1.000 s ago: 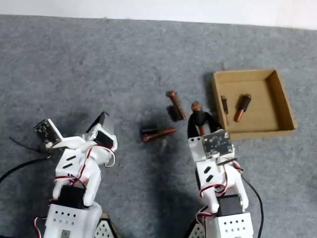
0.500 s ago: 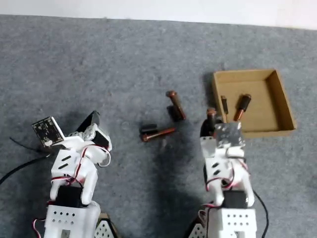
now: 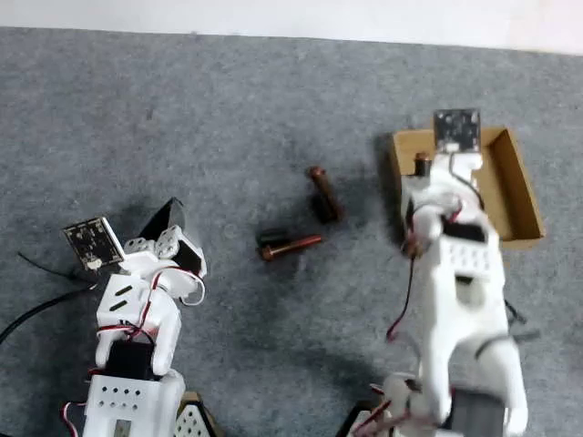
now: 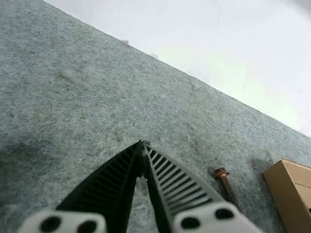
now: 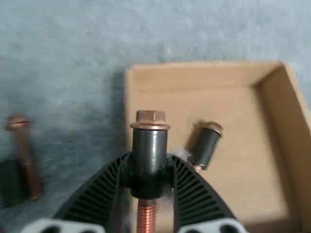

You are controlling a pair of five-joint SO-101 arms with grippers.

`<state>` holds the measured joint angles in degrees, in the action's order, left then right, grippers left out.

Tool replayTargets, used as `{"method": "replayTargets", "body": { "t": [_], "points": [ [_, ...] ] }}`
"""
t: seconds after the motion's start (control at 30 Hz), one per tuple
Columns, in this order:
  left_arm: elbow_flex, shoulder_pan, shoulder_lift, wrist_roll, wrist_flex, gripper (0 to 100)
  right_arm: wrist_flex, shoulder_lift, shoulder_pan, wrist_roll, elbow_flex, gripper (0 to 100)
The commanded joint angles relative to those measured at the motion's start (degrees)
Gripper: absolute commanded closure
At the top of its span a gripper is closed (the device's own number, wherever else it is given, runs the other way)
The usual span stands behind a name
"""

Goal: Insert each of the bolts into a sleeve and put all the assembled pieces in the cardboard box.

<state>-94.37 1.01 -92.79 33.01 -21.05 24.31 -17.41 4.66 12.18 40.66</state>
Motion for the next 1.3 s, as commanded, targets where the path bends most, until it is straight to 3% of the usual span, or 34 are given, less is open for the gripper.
{"method": "replayTargets", "body": {
  "t": [0.0, 0.1, 0.27, 0.5, 0.73, 1.03, 1.27],
  "points": [
    [0.3, 0.5, -1.0, -0.4, 1.5, 99, -0.3, 8.7, 3.3, -3.0, -10.1, 99.3],
    [0.3, 0.5, -1.0, -0.4, 1.5, 99, -0.2, 13.3, 3.7, -7.0, -12.2, 99.0],
    [0.2, 0.5, -1.0, -0.4, 1.5, 99, -0.2, 16.9, 3.4, -6.9, -12.7, 98.1],
    [0.2, 0.5, -1.0, -0.4, 1.5, 99, -0.2, 19.4, 1.9, -6.9, -12.5, 74.6],
    [0.1, 0.5, -1.0, -0.5, 1.6, 99, 0.3, 12.0, 0.4, -7.2, -11.9, 72.3],
    [0.2, 0.5, -1.0, -0.5, 1.6, 99, 7.5, -7.5, -16.8, -6.9, -1.7, 72.4],
    [0.4, 0.5, -1.0, -0.4, 1.6, 99, 7.8, -4.3, -29.7, -6.9, 0.7, 72.4]
  ]
}}
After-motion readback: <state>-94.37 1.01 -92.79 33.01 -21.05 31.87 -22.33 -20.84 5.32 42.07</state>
